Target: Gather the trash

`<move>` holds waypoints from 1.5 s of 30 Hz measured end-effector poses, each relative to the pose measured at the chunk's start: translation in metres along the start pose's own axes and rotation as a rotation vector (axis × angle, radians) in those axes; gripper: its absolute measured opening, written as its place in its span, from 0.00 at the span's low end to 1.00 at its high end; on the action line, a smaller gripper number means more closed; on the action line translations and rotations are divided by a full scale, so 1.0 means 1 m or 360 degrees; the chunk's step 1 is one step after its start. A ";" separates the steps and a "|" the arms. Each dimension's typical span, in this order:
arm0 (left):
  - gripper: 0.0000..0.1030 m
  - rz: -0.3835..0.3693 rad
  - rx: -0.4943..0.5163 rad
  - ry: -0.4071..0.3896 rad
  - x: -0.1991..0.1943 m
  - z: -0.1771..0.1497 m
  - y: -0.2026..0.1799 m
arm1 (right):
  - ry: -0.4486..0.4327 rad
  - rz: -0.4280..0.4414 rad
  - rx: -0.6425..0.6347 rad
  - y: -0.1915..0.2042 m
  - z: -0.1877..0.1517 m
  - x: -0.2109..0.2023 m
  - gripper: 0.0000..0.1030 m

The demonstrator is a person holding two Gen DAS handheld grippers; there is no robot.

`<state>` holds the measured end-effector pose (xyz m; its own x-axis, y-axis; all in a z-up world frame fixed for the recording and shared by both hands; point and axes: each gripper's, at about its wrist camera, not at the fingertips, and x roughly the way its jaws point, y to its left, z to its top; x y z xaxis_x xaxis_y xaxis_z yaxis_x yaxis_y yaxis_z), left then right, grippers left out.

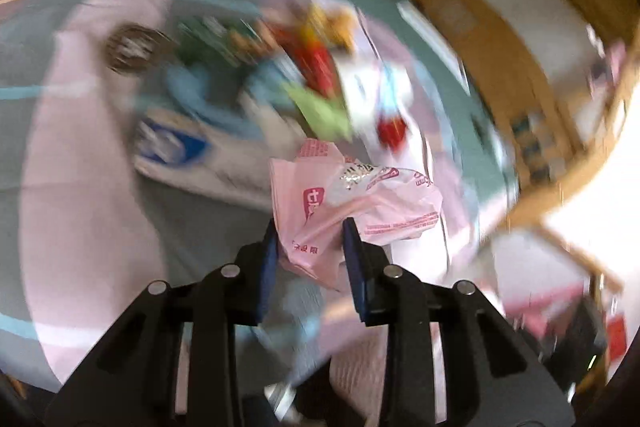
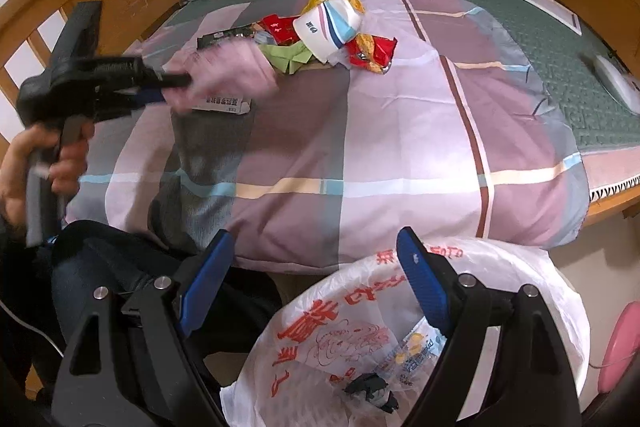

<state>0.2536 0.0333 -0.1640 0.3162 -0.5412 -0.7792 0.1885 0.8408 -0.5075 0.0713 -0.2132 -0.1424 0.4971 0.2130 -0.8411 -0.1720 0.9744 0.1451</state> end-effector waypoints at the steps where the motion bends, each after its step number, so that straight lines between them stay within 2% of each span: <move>1: 0.34 0.0011 0.0056 0.0072 0.009 -0.003 -0.007 | -0.0002 0.0001 -0.0011 0.002 0.001 0.001 0.80; 3: 0.37 0.0070 0.0128 0.0166 0.024 -0.005 -0.016 | -0.0004 0.0005 -0.0038 0.006 0.002 0.003 0.80; 5: 0.41 0.0100 0.0104 0.0188 0.031 -0.002 -0.015 | -0.0013 0.0004 -0.0076 0.011 0.005 0.008 0.80; 6: 0.54 0.0120 0.0101 0.0184 0.030 0.000 -0.014 | -0.0012 0.0001 -0.0095 0.013 0.007 0.011 0.80; 7: 0.75 0.0154 0.0096 0.0182 0.029 0.003 -0.013 | -0.0002 -0.0006 -0.0131 0.015 0.011 0.018 0.80; 9: 0.85 0.0160 0.0066 0.0173 0.022 0.008 -0.010 | 0.0010 -0.0042 -0.0180 0.019 0.021 0.029 0.80; 11: 0.85 0.0127 0.0030 0.0115 0.007 0.016 -0.001 | -0.0002 -0.0074 -0.0219 0.023 0.031 0.036 0.80; 14: 0.85 0.0264 0.0013 -0.0029 -0.012 0.026 0.013 | -0.0039 -0.0081 -0.0327 0.035 0.046 0.050 0.80; 16: 0.85 0.0360 -0.0003 -0.0080 -0.020 0.035 0.025 | -0.0028 -0.0075 -0.0405 0.046 0.054 0.064 0.80; 20: 0.85 0.0484 0.0035 -0.0102 -0.018 0.047 0.037 | 0.0026 -0.0067 -0.0529 0.067 0.064 0.095 0.80; 21: 0.86 0.0514 0.0052 -0.0089 -0.014 0.050 0.039 | 0.0037 -0.0072 -0.0554 0.072 0.065 0.102 0.75; 23: 0.87 0.0515 0.0026 -0.0066 -0.009 0.054 0.046 | 0.0078 -0.0068 -0.0573 0.076 0.066 0.110 0.55; 24: 0.88 0.0498 -0.0002 -0.0054 -0.013 0.056 0.055 | 0.0099 -0.0057 -0.0568 0.077 0.066 0.112 0.37; 25: 0.88 0.0468 -0.0062 -0.0032 -0.011 0.058 0.059 | 0.0120 -0.0033 -0.0550 0.077 0.065 0.115 0.23; 28: 0.89 0.0316 -0.0330 0.0056 -0.003 0.056 0.074 | 0.0132 0.0027 -0.0488 0.074 0.064 0.115 0.12; 31: 0.89 0.0078 -0.0647 0.0141 0.012 0.049 0.085 | 0.0118 0.0037 -0.0426 0.070 0.059 0.107 0.12; 35: 0.91 0.0080 -0.0856 0.0162 0.035 0.046 0.087 | 0.0109 0.0051 -0.0359 0.063 0.051 0.093 0.12; 37: 0.93 0.0004 -0.0960 0.0167 0.049 0.045 0.088 | 0.0094 0.0045 -0.0322 0.058 0.047 0.085 0.12; 39: 0.93 0.0018 -0.1000 0.0144 0.057 0.048 0.087 | 0.0069 0.0030 -0.0286 0.052 0.041 0.074 0.12; 43: 0.90 0.0120 -0.0925 0.0023 0.058 0.055 0.077 | 0.0056 0.0011 -0.0251 0.042 0.033 0.061 0.12; 44: 0.87 0.0138 -0.0916 0.0016 0.060 0.056 0.076 | 0.0052 0.0003 -0.0248 0.041 0.031 0.058 0.12; 45: 0.78 0.0158 -0.0904 0.0017 0.061 0.057 0.076 | 0.0048 0.0003 -0.0244 0.039 0.030 0.056 0.12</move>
<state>0.3399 0.0650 -0.2291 0.2970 -0.4625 -0.8354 -0.3713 0.7501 -0.5473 0.1177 -0.1610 -0.1685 0.4716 0.2102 -0.8564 -0.3020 0.9509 0.0671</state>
